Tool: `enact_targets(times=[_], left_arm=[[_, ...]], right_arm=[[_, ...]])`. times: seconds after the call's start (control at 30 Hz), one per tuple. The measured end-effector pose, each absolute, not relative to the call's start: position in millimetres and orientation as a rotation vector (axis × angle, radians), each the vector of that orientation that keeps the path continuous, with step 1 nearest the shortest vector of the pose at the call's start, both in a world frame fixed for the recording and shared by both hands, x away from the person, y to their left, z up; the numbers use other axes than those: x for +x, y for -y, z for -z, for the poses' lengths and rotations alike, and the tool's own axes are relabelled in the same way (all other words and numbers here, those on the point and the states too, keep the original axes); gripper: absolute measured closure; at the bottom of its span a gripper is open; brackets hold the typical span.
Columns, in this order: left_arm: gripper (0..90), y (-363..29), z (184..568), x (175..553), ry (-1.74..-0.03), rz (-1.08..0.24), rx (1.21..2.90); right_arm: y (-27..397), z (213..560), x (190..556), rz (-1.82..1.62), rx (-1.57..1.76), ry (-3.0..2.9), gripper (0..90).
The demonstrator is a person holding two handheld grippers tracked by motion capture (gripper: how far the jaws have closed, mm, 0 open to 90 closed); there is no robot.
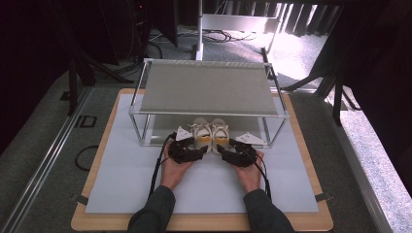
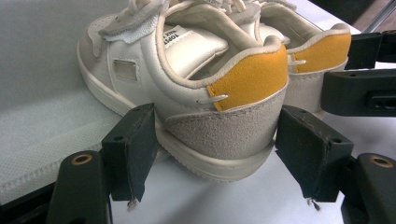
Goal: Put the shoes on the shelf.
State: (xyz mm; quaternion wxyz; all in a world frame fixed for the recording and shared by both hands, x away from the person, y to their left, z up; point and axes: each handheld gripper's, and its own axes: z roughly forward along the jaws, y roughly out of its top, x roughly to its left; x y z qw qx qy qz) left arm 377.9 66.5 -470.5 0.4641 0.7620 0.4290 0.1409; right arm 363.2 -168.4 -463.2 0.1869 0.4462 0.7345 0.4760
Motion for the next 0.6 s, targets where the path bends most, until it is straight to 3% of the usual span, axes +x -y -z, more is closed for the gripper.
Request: enact_targets(times=[0.6], left_arm=[[30.7, -68, 470, 403, -1.055, -0.374, 1.878]], right_arm=[[160, 460, 387, -1.301, 1.225, -2.049, 40.4]])
